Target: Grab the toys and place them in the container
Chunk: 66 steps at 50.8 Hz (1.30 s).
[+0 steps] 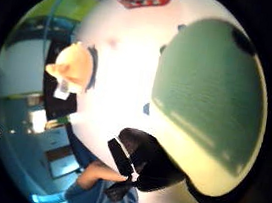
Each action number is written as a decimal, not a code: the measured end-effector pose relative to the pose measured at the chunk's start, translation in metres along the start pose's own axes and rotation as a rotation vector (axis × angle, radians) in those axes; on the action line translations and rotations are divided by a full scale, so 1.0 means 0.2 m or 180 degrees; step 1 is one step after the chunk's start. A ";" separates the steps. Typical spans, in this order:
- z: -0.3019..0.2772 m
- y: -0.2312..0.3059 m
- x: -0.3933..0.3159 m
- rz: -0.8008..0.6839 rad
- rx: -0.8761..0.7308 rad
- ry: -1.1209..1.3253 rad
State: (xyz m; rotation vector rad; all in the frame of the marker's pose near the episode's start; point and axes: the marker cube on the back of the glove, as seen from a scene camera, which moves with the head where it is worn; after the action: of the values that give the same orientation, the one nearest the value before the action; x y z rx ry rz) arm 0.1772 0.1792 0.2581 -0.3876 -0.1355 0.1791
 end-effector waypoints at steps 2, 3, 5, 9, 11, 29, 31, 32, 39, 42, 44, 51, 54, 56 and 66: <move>0.04 0.01 -0.01 0.0012 -0.0034 0.0041; 0.05 0.01 -0.02 0.0020 -0.0037 0.0070; 0.08 0.03 -0.03 0.0035 -0.0022 0.0139; 0.12 0.05 -0.05 0.0065 0.0055 0.0293; 0.14 0.06 -0.05 0.0076 0.0080 0.0335; 0.12 0.10 -0.03 0.0216 0.0621 0.0014; 0.12 0.09 -0.03 0.0241 0.0659 0.0027; 0.12 0.09 -0.03 0.0253 0.0675 0.0037; 0.09 0.05 -0.03 0.0255 0.0715 0.0023; 0.07 0.03 -0.01 0.0236 0.0654 -0.0078; 0.05 0.02 0.01 0.0213 0.0608 -0.0150; -0.15 0.01 0.02 0.0188 0.0698 -0.0280; -0.37 0.00 0.00 0.0153 0.0847 -0.0292; -0.52 -0.01 -0.02 0.0132 0.0962 -0.0293; -1.11 -0.04 -0.24 0.0056 0.1463 -0.0351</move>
State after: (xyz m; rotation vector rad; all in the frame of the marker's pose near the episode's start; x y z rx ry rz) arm 0.1686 0.0824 0.0527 0.0793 -0.1941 0.2423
